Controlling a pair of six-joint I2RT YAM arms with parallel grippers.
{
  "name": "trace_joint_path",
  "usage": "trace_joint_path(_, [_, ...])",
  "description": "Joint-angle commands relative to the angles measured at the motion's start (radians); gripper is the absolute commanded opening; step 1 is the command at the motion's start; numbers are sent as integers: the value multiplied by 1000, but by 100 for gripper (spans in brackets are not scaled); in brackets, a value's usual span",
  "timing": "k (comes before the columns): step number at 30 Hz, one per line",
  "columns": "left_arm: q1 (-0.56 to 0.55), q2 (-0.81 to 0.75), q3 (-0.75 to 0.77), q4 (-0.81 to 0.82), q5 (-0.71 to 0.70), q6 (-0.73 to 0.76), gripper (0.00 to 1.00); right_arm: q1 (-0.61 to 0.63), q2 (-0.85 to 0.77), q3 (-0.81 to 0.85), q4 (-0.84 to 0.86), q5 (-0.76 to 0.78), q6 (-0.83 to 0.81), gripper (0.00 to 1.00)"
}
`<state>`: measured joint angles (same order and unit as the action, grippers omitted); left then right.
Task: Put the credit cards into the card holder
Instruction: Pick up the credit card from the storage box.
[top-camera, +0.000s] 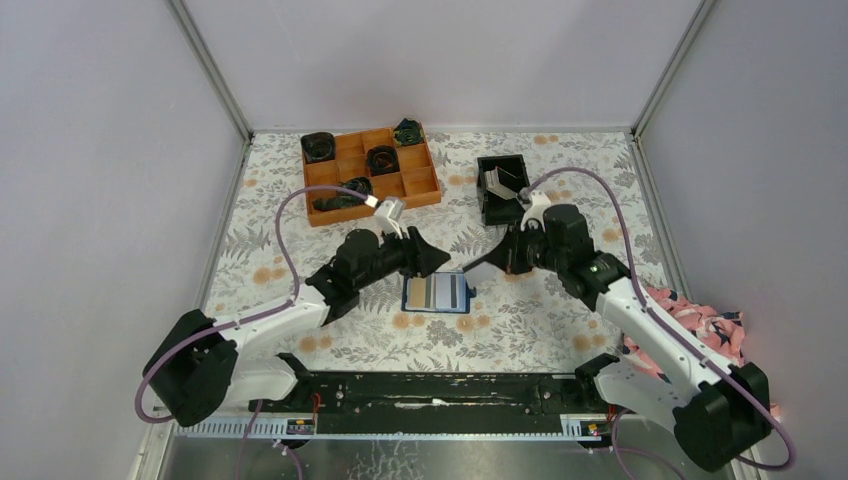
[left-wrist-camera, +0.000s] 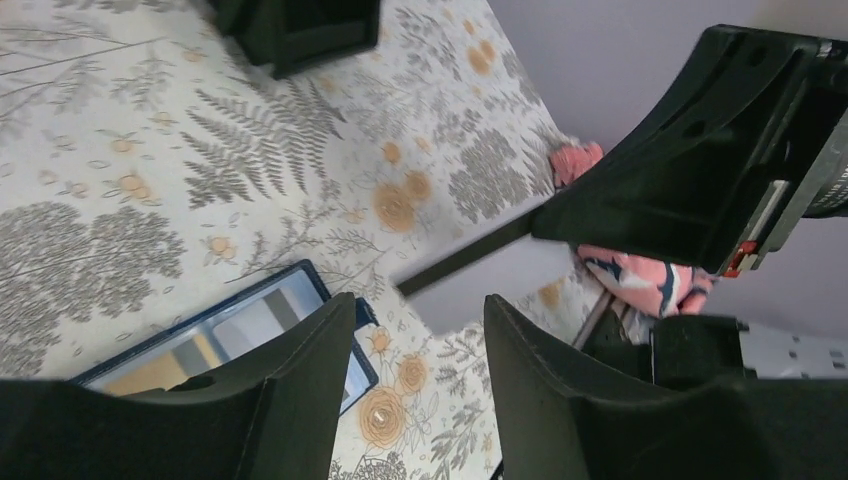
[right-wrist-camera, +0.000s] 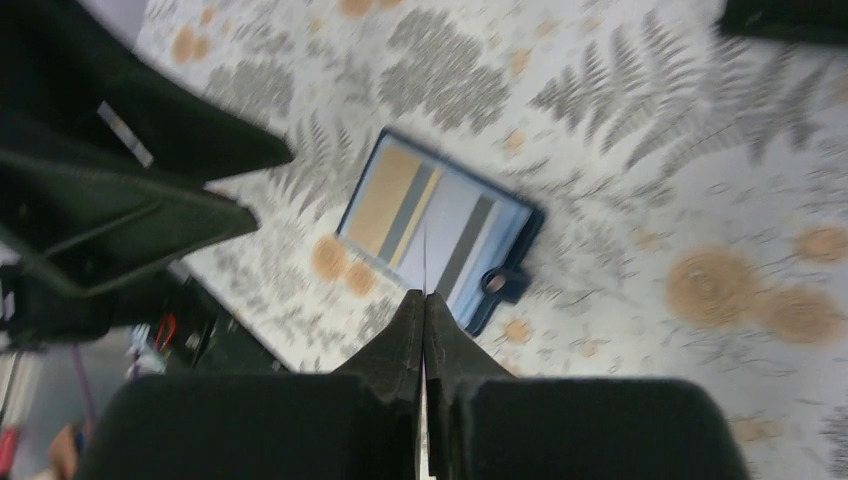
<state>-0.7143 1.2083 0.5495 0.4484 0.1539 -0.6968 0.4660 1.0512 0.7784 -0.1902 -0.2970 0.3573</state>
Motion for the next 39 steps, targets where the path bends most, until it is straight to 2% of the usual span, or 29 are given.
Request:
trace_joint_path(1, [18,44,47,50,226,106,58,24,-87,-58,39,-207,60,0])
trace_joint_path(10, [53,129,9,261,586,35,58,24,-100,-114,123,-366,127,0])
trace_joint_path(20, [70,195,6,321,723,18,56,24,-34,-121,236,-476,193,0])
trace_joint_path(23, [77,208,-3,367,757,-7,46,24,-12,-116,248,-485,194,0])
trace_joint_path(26, [85,226,-18,420,779,-39,25,25,3,-109,261,-495,202,0])
trace_joint_path(29, [99,247,-48,546,795,-107,6,23,9,-99,255,-492,195,0])
trace_joint_path(30, [108,255,-59,590,799,-136,1,23,10,-97,255,-491,193,0])
trace_joint_path(31, [115,262,-66,637,806,-165,0,23,11,-94,252,-488,191,0])
trace_joint_path(32, [122,275,-71,676,815,-192,0,23,9,-90,249,-483,187,2])
trace_joint_path(36, [140,294,-89,751,801,-239,0,23,-19,-67,197,-374,144,32])
trace_joint_path(39, [156,272,-114,738,719,-228,0,23,-68,-71,180,-252,122,46])
